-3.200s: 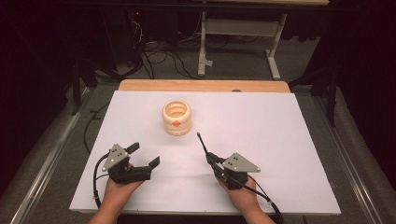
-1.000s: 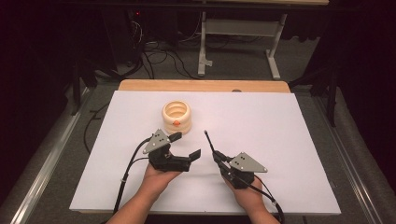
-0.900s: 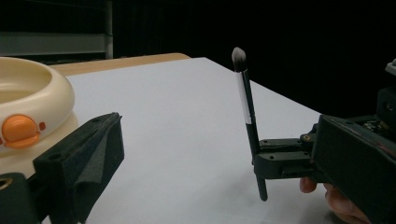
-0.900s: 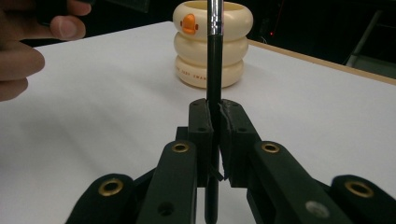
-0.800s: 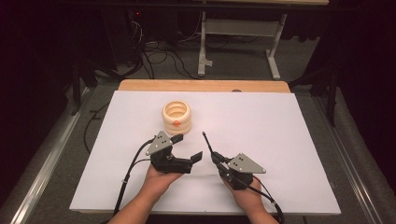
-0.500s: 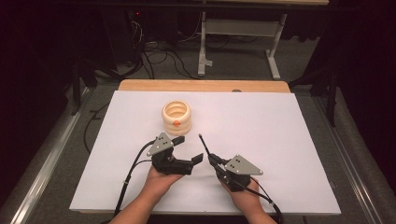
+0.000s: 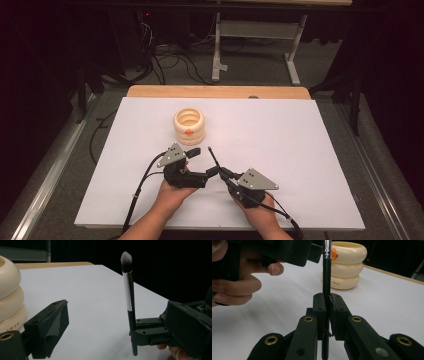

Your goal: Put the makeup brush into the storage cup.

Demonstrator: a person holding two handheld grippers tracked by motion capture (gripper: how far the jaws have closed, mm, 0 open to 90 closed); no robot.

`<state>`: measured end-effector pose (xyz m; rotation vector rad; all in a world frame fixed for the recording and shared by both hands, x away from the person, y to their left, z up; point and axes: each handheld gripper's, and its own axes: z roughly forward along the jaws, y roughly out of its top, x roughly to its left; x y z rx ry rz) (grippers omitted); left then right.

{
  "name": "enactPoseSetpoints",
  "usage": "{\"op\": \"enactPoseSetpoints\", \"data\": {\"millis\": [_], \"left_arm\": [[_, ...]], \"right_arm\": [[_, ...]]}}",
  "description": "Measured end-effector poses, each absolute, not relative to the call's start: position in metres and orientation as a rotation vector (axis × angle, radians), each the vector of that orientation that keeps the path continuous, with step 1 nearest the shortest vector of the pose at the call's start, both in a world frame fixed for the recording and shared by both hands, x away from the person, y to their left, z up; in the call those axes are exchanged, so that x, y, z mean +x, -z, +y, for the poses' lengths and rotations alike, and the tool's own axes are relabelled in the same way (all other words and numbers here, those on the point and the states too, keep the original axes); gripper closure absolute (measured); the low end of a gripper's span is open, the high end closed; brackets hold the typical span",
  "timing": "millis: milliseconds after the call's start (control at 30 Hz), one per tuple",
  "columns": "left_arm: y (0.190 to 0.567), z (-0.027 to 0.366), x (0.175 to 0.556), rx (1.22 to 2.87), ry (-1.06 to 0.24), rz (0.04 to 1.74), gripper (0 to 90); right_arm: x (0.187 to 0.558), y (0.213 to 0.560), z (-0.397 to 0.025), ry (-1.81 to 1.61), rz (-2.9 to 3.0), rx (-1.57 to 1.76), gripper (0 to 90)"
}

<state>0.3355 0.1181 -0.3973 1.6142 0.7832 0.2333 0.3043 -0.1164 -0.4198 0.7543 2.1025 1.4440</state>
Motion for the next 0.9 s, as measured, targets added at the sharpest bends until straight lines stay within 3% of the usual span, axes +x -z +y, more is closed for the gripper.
{"op": "enactPoseSetpoints", "data": {"millis": [233, 567, 900], "left_arm": [[0.3977, 0.1201, 0.3343, 1.577, -0.198, 0.779, 17.0], [0.4002, 0.1226, 0.335, 1.551, -0.135, 0.764, 44.6], [0.4027, 0.124, 0.3358, 1.542, -0.089, 0.74, 62.1]], "right_arm": [[0.303, 0.4195, -0.1151, -1.449, 2.112, 0.745, 85.8], [0.3029, 0.4196, -0.115, -1.451, 2.114, 0.748, 85.8], [0.3021, 0.4197, -0.1142, -1.46, 2.113, 0.753, 85.8]]}}
